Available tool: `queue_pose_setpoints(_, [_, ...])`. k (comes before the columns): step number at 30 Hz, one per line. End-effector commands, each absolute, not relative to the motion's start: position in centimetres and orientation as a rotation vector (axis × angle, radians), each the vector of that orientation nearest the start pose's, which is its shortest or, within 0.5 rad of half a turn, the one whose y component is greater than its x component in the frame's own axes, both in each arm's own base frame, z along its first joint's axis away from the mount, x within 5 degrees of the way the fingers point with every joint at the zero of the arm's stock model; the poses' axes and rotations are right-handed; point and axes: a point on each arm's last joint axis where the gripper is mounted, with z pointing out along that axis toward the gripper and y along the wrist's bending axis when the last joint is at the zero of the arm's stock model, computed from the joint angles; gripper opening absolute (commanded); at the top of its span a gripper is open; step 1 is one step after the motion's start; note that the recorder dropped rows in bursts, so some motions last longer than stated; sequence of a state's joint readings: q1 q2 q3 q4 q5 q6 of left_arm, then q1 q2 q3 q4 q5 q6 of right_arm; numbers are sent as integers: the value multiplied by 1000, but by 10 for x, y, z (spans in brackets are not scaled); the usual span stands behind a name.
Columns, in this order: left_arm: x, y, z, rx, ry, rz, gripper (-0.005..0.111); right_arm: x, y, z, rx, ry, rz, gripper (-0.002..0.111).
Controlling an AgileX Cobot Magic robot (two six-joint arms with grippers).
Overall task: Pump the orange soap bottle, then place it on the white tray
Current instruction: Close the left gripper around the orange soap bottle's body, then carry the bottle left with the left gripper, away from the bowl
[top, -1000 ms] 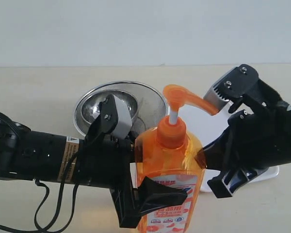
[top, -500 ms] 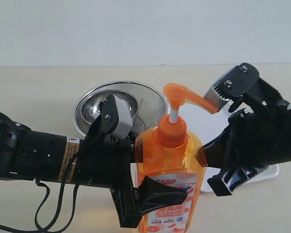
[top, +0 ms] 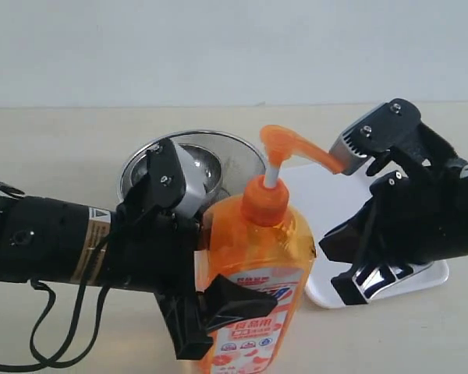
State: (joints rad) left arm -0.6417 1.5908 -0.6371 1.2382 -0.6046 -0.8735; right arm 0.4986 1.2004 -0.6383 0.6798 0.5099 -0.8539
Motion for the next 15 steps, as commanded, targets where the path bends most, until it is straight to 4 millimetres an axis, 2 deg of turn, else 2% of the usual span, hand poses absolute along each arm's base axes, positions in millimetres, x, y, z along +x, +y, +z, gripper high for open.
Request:
queue_pose_setpoints(1, [193,-207,192,1286,1827,-811,5,184,130,240,-1001,2223,472,0])
queue_pose_setpoints(10, [174,-187,181,1280,1910,-749,5,187,129,242,-973,2204,452,0])
queue_pose_setpoints(15, [165,-175,186,1211,1930,-711,5,188,129,242,-964,2196,444,0])
